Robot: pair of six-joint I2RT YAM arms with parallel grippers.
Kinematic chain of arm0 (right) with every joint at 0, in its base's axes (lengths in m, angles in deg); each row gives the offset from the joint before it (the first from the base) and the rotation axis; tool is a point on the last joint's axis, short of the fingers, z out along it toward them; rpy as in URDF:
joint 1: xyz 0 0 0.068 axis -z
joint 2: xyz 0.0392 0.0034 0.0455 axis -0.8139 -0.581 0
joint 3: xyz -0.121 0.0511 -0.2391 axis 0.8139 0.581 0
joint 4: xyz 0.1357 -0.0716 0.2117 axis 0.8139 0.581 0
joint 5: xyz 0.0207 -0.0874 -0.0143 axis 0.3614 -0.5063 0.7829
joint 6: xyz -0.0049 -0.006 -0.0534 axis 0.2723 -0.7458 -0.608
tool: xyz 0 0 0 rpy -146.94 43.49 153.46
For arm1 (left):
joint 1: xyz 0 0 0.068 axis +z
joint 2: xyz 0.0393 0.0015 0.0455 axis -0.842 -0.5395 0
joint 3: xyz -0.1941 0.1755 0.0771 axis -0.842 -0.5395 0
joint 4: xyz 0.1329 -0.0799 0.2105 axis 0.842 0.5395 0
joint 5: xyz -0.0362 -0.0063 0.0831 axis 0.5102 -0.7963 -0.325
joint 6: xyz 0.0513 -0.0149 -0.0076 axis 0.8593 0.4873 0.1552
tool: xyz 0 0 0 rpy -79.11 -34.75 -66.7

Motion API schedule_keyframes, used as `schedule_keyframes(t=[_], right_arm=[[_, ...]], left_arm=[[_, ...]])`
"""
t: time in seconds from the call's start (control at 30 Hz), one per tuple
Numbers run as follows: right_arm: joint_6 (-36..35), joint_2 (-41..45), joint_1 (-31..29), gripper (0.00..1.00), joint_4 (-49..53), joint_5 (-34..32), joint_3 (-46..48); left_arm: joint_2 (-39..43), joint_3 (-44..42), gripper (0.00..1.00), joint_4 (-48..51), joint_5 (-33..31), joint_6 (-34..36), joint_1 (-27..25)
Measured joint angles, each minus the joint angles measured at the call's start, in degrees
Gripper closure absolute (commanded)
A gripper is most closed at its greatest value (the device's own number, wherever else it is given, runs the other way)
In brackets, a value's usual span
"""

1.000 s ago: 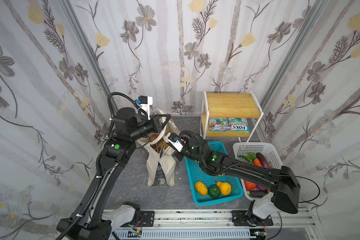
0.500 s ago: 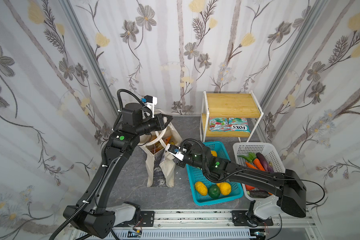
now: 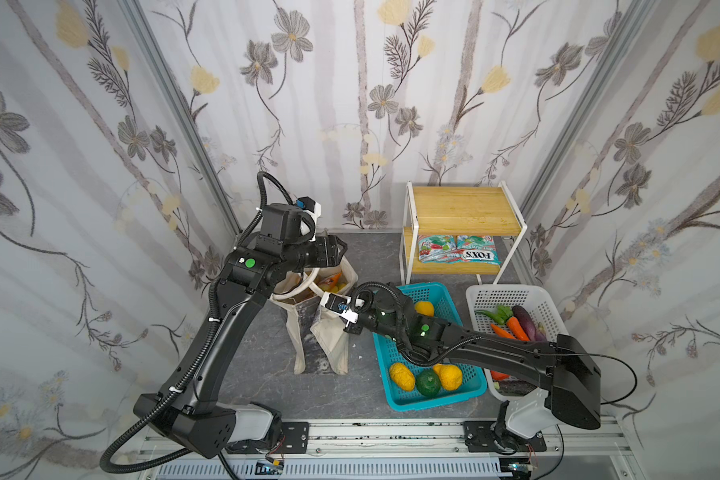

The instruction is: Place the food into the grocery bag and tie it

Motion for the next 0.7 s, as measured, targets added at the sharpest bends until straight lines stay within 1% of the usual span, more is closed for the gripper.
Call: schedule_keyframes(t=[0.2, 0.47, 0.6, 0.7], right_arm=[[-0.55, -0.61, -0.07, 1.0, -0.13, -0.57, 0.17], [-0.5, -1.29, -0.04, 1.0, -0.52, -1.11, 0.17], [-0.33, -1.29, -0.02, 1.0, -0.66, -1.27, 0.17], [-0.31, -1.4, -0.02, 1.0, -0.68, -1.29, 0.11]], left_arm=[[1.62, 0.63, 0.0, 1.57, -5.77, 0.52, -0.02], [3.34, 3.06, 0.0, 1.81, -11.15, 0.17, -0.02], [5.42, 3.5, 0.0, 1.73, -14.03, -0.83, 0.2], [8.46, 3.04, 0.0, 0.66, -15.19, -1.9, 0.66]])
